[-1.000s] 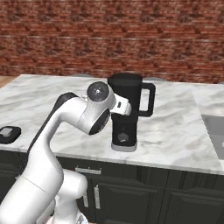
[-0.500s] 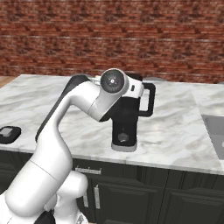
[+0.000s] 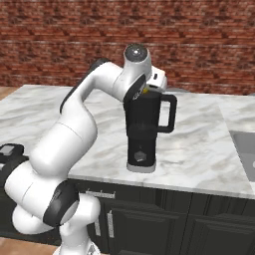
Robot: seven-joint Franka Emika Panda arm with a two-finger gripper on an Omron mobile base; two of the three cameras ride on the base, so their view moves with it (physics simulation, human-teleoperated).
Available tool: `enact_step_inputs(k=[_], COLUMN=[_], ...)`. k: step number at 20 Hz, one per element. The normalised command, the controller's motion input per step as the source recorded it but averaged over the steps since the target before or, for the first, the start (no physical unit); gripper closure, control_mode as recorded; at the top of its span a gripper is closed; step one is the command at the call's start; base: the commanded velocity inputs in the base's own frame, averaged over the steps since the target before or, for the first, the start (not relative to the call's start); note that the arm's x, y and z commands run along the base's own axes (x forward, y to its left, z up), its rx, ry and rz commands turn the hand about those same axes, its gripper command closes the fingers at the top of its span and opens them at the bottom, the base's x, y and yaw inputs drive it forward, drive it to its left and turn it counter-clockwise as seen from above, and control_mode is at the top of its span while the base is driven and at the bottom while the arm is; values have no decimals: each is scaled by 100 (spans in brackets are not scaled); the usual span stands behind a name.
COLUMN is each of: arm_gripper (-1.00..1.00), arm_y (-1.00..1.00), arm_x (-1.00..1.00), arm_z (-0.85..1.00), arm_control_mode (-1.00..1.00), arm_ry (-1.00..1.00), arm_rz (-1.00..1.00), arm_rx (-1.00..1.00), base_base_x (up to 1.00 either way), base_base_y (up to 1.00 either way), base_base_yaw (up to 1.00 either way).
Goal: Grab the lemon and onion from the fridge, place them in the blender, close the lid, and turn on the blender to create a marinade.
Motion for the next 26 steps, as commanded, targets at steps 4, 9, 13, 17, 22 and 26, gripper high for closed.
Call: enact_step_inputs(k=[4, 9, 13, 17, 22, 26], arm_gripper=[100, 100, 100, 100, 100, 100], arm_y=[-21, -15, 0, 0, 17, 49], arm_x=[72, 57, 18, 11, -68, -81], arm_z=[-17, -37, -77, -64, -57, -65], arm_control_mode=[-100, -100, -100, -100, -100, -100], arm_ry=[12, 11, 4, 0, -21, -18], arm_rz=[0, 0, 1, 0, 2, 0], arm_rx=[0, 0, 0, 0, -6, -12], base_base_x=[0, 0, 0, 0, 0, 0], base_base_y=[0, 0, 0, 0, 0, 0], base_base_yaw=[0, 0, 0, 0, 0, 0])
